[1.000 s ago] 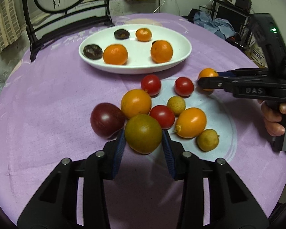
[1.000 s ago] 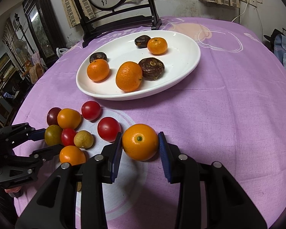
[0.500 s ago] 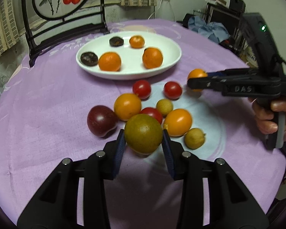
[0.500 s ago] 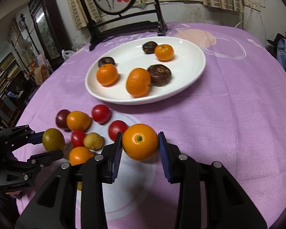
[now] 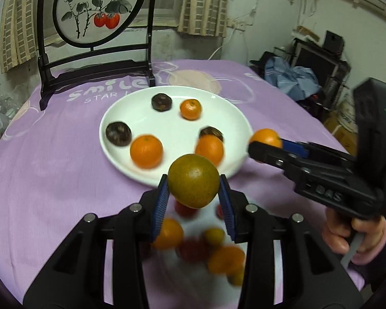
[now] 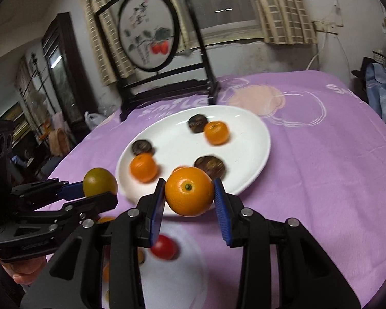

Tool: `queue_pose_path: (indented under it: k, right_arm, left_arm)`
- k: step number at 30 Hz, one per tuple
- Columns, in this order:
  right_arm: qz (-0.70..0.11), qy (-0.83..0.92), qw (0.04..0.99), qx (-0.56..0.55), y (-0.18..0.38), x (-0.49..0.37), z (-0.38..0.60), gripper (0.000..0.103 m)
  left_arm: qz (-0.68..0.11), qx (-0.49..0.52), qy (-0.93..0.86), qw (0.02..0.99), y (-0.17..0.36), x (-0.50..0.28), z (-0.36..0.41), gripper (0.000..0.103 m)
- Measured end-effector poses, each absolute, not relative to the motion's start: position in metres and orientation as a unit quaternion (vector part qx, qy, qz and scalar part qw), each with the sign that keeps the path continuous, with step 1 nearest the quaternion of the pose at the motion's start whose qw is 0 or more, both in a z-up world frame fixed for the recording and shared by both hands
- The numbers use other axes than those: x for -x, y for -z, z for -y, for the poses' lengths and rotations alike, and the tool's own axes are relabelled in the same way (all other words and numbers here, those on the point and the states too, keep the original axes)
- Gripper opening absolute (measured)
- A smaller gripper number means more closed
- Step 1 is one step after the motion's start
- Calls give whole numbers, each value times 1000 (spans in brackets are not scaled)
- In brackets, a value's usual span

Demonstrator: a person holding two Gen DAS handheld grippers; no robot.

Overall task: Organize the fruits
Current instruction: 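Carry both fruits onto the white plate and open both tools, then move both tools back from the plate toward the remaining fruit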

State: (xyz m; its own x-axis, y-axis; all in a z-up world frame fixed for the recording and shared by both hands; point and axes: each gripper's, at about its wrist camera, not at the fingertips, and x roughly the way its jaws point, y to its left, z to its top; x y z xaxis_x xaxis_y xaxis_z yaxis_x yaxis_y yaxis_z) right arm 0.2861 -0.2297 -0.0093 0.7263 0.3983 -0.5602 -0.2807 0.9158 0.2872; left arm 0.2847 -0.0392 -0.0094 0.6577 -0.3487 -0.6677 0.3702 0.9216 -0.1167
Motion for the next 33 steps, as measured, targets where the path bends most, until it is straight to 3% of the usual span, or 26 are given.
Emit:
queue_pose_path:
  k: [12,15,16,18,21,27,33]
  right_arm:
    - [-338,-173,919,-105,24,-335,235,38]
    - [-330,-167,923,-107,23,-333,236,54]
    - [-327,-167,924,-106,21,-330,236,57]
    - [-320,-169,926,-107,15,-323,238,57]
    - [-306,-183,928,-106,3,-307,239,57]
    - [-320,-236,912,-98,-1,-274,217,58]
    - [-376,-277,882,-57,20,-248,180,58]
  left_arm:
    - [-381,-29,166,909,16,-345,56,39]
    - [-387,-37,163,907,22,-348,59,40]
    - [-388,-36,161,907,22,-347,58,44]
    - [-364,-34,151,918,12,-339,53,72]
    - [-324,-17,139,936,-10,-322,35,87]
    - [-296,31,91,950,-24,-292,-15,98]
    - [-329,58,3,943,2,-281,-55,98]
